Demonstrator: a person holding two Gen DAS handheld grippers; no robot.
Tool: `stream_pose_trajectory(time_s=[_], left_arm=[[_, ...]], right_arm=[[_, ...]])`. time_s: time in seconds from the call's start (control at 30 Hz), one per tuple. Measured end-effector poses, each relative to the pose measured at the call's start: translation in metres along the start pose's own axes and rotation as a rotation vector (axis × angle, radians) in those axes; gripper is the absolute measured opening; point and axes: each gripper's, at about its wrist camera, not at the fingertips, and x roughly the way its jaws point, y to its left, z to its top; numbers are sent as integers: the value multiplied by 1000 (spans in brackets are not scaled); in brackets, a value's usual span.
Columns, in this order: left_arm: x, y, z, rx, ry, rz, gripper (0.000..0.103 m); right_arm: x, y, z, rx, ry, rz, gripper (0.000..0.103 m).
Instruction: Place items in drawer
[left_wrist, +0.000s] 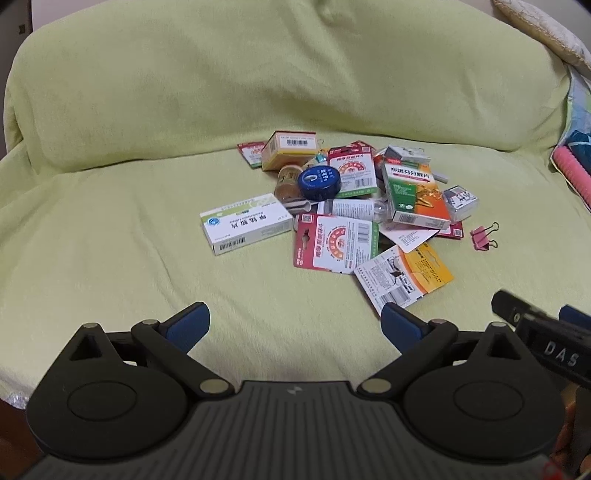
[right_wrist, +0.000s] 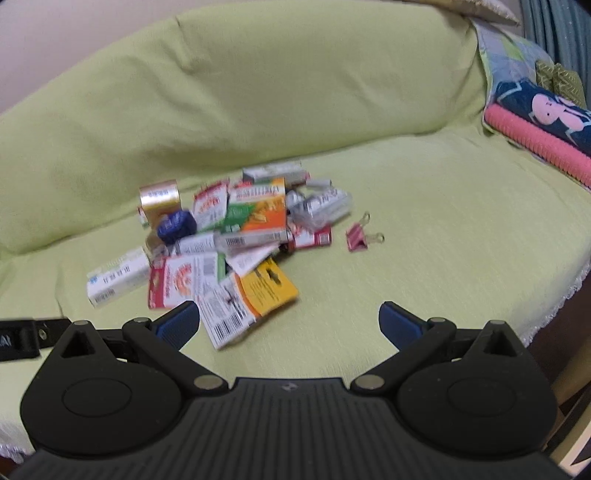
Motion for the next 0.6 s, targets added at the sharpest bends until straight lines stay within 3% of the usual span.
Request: stream_pose_trajectory(time_s=[0.27,0.33,0.47,0.6], left_arm=[[7,6,-9,-7,40,-7,99],[14,4,-8,2,65,-4,99],[19,4,-10,-2,86,-5,99],[24,5,-14,-11,89,16,99]], right_arm=[[-6,-14,-11,-40,39,3,102],[0,0,-4,-71,43,-15,102],[1,14,3,-127,-36,4,102],[5,14,6,-147,-62,3,102]])
